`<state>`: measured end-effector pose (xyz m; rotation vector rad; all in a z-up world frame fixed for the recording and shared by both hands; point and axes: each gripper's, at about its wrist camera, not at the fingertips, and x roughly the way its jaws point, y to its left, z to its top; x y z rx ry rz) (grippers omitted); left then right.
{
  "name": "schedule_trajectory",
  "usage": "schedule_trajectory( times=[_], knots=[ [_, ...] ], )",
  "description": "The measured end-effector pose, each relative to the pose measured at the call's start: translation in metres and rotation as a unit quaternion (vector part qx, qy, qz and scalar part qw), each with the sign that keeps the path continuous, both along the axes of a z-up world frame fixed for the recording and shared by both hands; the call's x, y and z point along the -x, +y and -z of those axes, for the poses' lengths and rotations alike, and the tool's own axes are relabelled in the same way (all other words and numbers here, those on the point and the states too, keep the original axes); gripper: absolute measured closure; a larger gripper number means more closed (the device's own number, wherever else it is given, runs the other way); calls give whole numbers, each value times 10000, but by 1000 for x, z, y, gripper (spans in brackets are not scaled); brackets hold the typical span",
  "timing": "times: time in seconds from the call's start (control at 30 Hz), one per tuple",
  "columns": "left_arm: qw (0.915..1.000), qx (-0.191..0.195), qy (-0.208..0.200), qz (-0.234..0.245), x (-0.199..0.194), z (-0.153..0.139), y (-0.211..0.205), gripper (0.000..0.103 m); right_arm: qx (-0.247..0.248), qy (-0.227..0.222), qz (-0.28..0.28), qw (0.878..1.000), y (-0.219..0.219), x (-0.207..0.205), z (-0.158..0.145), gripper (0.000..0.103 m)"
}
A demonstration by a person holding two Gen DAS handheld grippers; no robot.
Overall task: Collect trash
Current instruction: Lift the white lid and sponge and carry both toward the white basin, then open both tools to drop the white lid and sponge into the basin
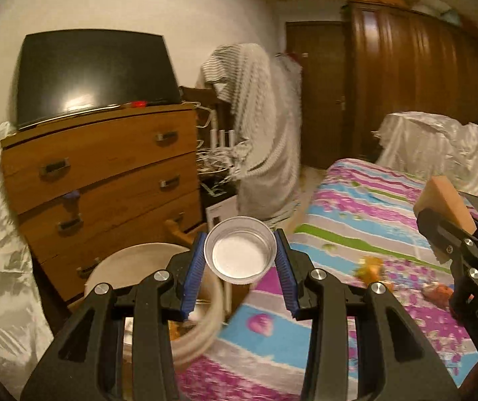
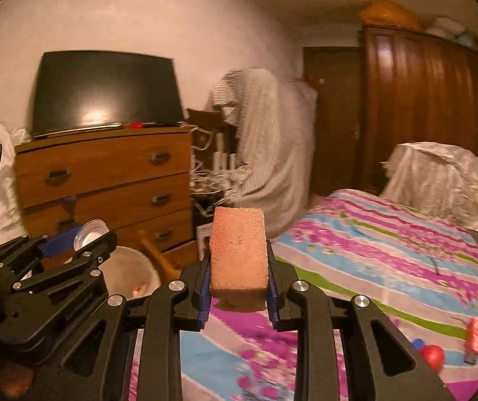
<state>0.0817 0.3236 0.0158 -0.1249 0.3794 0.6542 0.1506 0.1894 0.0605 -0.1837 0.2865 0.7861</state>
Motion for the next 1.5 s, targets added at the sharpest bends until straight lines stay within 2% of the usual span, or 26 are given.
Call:
schedule_trajectory(
  times=[0.23, 0.43, 0.53, 0.63, 0.87, 1.03, 1.27, 1.5],
  knots=[
    [9989, 219, 108, -398, 16, 1, 62, 64, 287, 176, -577, 9978, 90, 15, -7, 76],
    [9958, 444, 310, -735, 28, 8, 124, 64, 629, 594, -1138, 9897, 181, 12, -7, 76],
    [9943, 584, 450, -776, 32, 14, 152, 64, 788, 783, -1319, 9850, 208, 4, -2, 76],
    [9923, 774, 687, -685, 28, 26, 176, 64, 1017, 1080, -1524, 9771, 240, -4, 9, 76],
    [9855, 1261, 1112, -222, 15, 58, 218, 64, 1883, 2043, -1884, 9420, 319, -33, 58, 76],
    [9808, 1480, 1267, 11, 11, 78, 240, 64, 2039, 2439, -1856, 9298, 332, -53, 82, 76],
    [9787, 1580, 1310, -23, 11, 89, 249, 64, 2078, 2576, -1862, 9251, 332, -65, 100, 75],
    [9791, 1509, 1360, -98, 10, 86, 245, 61, 2089, 2583, -1936, 9231, 331, -64, 98, 73]
  ],
)
